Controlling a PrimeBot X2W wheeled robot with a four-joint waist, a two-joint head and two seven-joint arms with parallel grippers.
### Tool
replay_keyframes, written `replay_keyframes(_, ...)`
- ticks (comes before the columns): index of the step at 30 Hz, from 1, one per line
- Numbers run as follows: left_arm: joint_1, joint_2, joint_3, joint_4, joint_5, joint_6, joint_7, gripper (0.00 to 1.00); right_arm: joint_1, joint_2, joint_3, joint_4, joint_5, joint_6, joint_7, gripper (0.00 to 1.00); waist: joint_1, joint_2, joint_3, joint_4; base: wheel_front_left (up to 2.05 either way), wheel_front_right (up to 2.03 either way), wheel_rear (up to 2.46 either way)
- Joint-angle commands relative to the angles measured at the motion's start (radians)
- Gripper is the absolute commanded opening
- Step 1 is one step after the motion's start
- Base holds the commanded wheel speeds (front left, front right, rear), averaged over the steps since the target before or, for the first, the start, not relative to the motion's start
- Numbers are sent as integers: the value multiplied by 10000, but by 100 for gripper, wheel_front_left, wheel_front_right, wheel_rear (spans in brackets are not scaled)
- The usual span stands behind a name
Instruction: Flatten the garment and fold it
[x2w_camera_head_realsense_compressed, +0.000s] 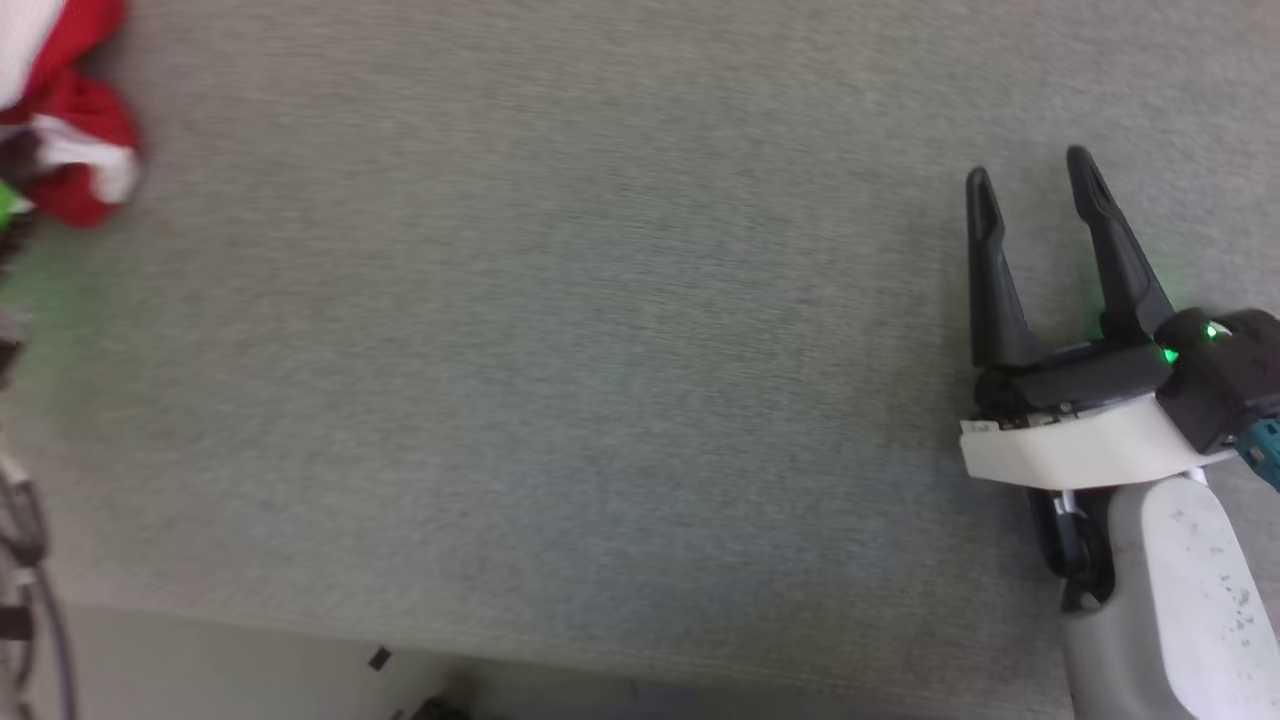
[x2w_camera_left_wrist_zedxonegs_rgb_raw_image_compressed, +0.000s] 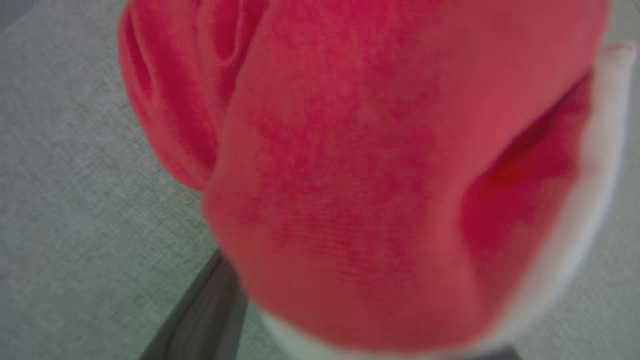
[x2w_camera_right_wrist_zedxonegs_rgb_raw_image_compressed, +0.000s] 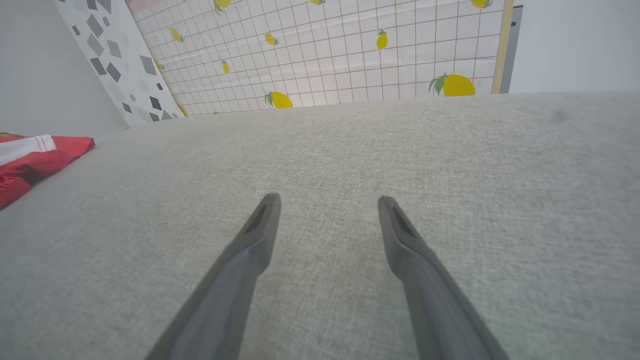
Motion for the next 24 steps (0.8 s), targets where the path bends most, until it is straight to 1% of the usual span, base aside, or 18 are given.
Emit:
replay_keyframes(1,402,-143,-154,76,-51,165,334,100,-40,-96,-127,355,133,-23,-19,100,1,-1,762,-910,0,0,0)
replay_keyframes(3,673,-115,-223,-47,-57,314,637,100,-56,-96,-113,463,186,-23,-70,100,1,-1,625,-955,0,0,0)
replay_keyframes(4,805,-88,-288,-123,-39,342,774,80,-55,-96,-124,514,191,-23,-89,100,1,-1,538,-959,0,0,0)
replay_keyframes(5,956,-20,-373,-269,37,343,851,45,-46,-96,-152,563,203,-23,-109,100,1,-1,435,-954,0,0,0)
replay_keyframes(6,1051,54,-408,-407,134,322,784,0,-38,-96,-182,601,219,-23,-123,100,1,-1,340,-947,0,0,0)
replay_keyframes(8,1187,188,-440,-671,362,205,439,0,-24,-96,-243,713,230,-23,-147,100,1,-1,68,-921,0,0,0)
replay_keyframes(11,1303,457,-377,-1003,1066,15,-950,0,100,-96,-329,874,262,-23,-178,100,1,-1,-581,-849,0,0,0)
replay_keyframes(14,1332,626,-303,-1120,1916,-194,-2931,0,317,-96,-431,1067,307,-23,-197,100,1,-1,-1448,-752,0,0,0)
replay_keyframes(17,1184,702,-288,-975,2604,-535,-4983,0,656,-96,-572,1227,351,-23,-207,100,1,-1,-2381,-644,0,0,0)
replay_keyframes(20,1002,590,-529,-877,3131,-847,-6547,0,1035,-96,-710,1393,391,-23,-212,100,1,-1,-3325,-558,0,0,0)
replay_keyframes(22,770,369,-1002,-830,3537,-1199,-7613,0,1453,-96,-872,1533,435,-23,-215,100,1,-1,-4248,-500,0,0,0)
replay_keyframes(24,593,134,-1372,-826,3725,-1406,-8082,0,1731,-96,-961,1622,462,-23,-216,100,1,-1,-4801,-503,0,0,0)
